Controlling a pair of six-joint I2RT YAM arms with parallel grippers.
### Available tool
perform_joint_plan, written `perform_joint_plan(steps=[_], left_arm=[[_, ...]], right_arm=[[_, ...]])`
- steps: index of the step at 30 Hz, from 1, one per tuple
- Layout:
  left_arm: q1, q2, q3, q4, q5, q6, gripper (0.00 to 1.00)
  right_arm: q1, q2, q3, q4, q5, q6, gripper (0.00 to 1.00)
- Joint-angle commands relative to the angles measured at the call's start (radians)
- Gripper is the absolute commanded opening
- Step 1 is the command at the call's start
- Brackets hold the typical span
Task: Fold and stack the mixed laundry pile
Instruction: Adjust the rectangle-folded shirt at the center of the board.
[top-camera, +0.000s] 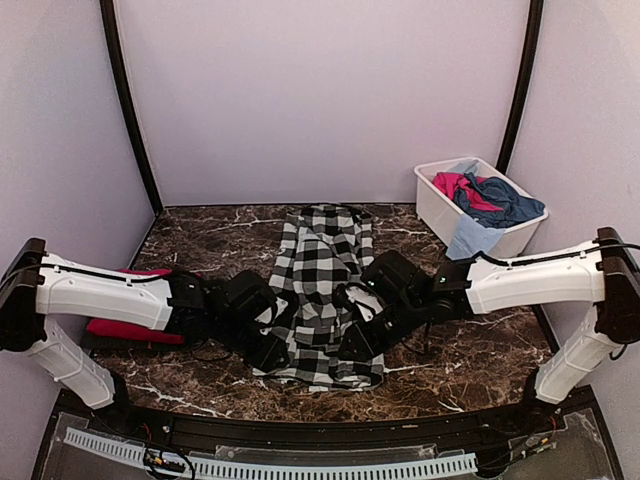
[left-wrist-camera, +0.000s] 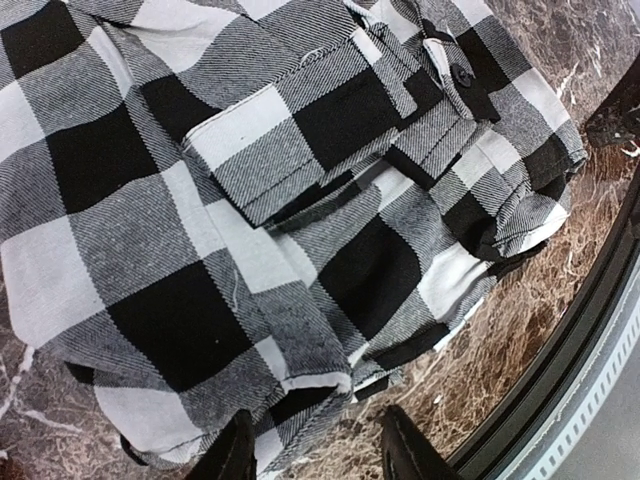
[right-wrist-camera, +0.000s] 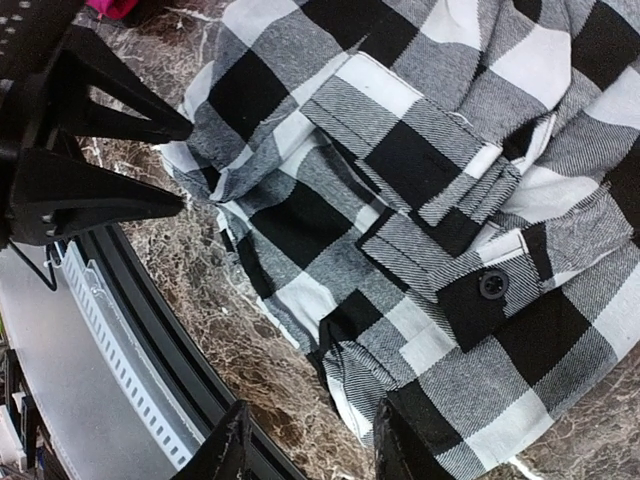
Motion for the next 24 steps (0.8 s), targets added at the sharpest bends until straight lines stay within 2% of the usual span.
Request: perform_joint_plan(steps=[1, 7, 16, 20, 24], left_arm=[[-0.005, -0.083, -0.023, -0.011, -0.074, -0.008, 0.42], [-0.044, -0.059, -0.011, 0.025, -0.016, 0.027, 0.43], [-0.062, 0.079, 0.027, 0.037, -0.097, 0.014, 0.47], [-0.061, 0.096, 0.023, 0.023, -0.140, -0.015, 0.45], [-0.062, 0.091, 0.008, 0.033, -0.143, -0.028, 0.39]], right_arm=[[0.003, -0.054, -0.048, 0.010, 0.042, 0.039, 0.39], [0.013, -0.055, -0.066, 0.058, 0.004, 0.074, 0.39], [0.060, 0.118, -0.009, 0.102, 0.035, 0.109, 0.46], [0.067, 0.161, 0.006, 0.067, 0.076, 0.120, 0.45], [0.077, 0.187, 0.025, 0.050, 0.088, 0.116, 0.41]])
